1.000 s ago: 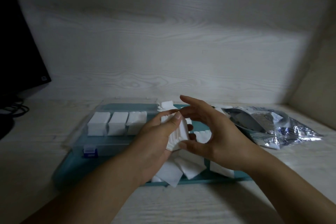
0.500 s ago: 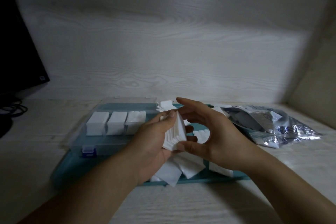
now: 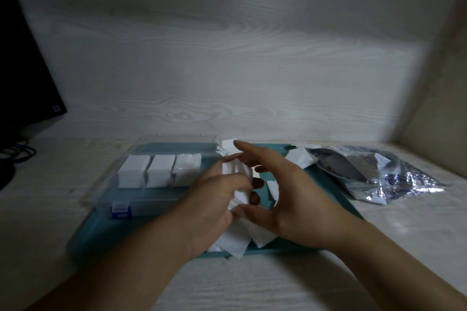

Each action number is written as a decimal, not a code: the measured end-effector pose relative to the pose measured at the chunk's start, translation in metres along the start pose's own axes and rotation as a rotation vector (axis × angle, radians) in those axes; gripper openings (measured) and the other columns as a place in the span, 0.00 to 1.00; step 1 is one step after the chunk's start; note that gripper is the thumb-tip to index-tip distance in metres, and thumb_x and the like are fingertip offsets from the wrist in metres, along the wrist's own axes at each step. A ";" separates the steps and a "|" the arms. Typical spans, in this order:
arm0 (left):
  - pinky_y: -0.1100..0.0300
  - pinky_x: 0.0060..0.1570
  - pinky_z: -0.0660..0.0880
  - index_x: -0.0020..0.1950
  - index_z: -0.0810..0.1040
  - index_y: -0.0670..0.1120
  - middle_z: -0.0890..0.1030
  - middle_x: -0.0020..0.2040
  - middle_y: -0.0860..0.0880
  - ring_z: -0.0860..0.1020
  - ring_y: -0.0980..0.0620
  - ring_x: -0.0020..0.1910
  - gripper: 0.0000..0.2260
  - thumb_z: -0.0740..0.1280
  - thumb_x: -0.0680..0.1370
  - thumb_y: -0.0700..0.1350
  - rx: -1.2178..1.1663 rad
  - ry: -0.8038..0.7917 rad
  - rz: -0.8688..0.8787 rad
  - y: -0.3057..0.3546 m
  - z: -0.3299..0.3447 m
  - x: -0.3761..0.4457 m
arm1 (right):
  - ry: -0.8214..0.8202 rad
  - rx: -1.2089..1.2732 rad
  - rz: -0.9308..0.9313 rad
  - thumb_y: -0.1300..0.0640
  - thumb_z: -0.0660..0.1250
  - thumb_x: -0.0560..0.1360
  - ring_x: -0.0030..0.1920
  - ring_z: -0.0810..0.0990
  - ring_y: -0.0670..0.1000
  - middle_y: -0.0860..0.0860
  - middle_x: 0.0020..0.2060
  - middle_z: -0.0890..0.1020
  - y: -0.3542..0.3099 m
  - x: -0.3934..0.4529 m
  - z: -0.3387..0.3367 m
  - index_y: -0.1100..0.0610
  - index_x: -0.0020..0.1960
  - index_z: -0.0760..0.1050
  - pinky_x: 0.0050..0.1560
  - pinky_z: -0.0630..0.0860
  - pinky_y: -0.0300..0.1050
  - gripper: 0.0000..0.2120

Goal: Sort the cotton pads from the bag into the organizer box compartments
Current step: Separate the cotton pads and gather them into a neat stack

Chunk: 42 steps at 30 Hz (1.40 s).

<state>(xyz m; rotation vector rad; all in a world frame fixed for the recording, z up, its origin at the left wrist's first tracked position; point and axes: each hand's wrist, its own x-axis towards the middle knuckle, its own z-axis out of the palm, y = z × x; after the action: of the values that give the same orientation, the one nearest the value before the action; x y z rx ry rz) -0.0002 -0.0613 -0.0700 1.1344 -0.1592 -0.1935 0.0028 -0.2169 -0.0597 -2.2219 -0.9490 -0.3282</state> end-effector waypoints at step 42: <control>0.55 0.33 0.79 0.53 0.79 0.43 0.81 0.45 0.39 0.79 0.46 0.36 0.11 0.67 0.76 0.48 -0.052 0.125 0.042 0.018 0.001 -0.004 | 0.208 0.824 0.360 0.65 0.72 0.65 0.32 0.81 0.52 0.58 0.33 0.83 0.013 0.013 -0.025 0.63 0.41 0.80 0.33 0.77 0.41 0.05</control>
<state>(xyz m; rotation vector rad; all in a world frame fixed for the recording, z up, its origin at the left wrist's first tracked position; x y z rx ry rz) -0.0029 -0.0538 -0.0539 1.0866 -0.0668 -0.0882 0.0218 -0.2339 -0.0417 -1.5105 -0.4314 0.0133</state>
